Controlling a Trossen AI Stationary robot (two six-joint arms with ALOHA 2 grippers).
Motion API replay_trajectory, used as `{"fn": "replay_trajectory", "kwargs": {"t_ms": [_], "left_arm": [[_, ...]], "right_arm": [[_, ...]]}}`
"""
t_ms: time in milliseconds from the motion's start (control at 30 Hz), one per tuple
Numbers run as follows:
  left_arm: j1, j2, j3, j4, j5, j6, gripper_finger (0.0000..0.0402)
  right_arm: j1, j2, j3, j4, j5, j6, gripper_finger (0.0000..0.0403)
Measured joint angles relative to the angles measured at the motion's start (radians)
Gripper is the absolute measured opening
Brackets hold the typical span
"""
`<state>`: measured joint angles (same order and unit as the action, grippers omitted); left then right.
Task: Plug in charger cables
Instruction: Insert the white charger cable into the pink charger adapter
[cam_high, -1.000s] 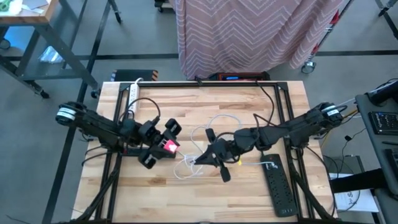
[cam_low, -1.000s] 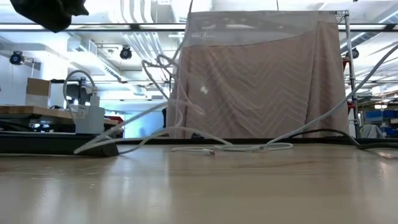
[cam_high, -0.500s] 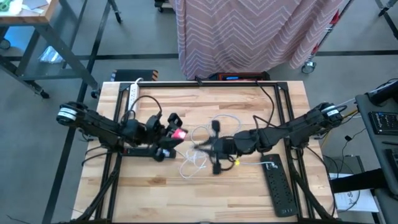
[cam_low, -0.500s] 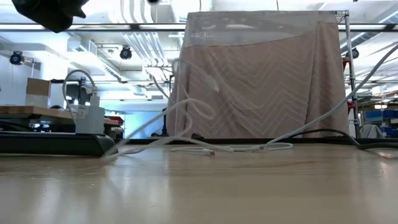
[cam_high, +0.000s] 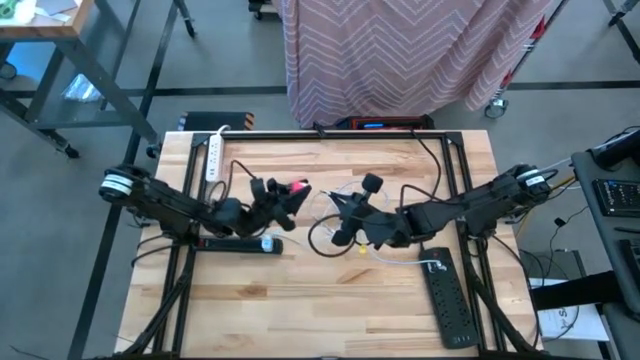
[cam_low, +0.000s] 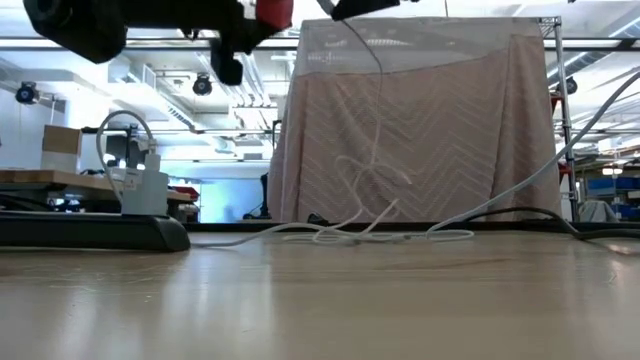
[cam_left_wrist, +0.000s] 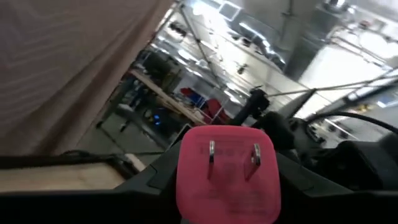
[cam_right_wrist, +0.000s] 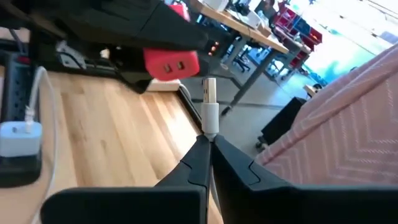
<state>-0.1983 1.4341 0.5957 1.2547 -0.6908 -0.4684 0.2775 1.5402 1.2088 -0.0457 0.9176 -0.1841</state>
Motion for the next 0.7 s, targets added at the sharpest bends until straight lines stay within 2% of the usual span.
{"fn": "replay_trajectory", "kwargs": {"t_ms": [167,267,433,700], "left_arm": [[0.004,0.059,0.027,0.001,-0.09,-0.069,0.0135],[0.007,0.074,0.029,-0.003,-0.098,-0.12,0.0135],[0.007,0.079,0.024,0.0,-0.117,-0.197,0.0135],[0.0,0.079,0.024,-0.035,-0.089,-0.278,0.0135]], "right_arm": [[-0.034,0.047,0.016,-0.005,-0.019,-0.042,0.0],[-0.049,0.082,0.035,-0.017,-0.056,-0.027,0.0],[-0.061,0.115,0.088,-0.074,-0.053,-0.037,0.0],[-0.073,0.137,0.142,-0.193,-0.054,-0.046,0.0]]}}
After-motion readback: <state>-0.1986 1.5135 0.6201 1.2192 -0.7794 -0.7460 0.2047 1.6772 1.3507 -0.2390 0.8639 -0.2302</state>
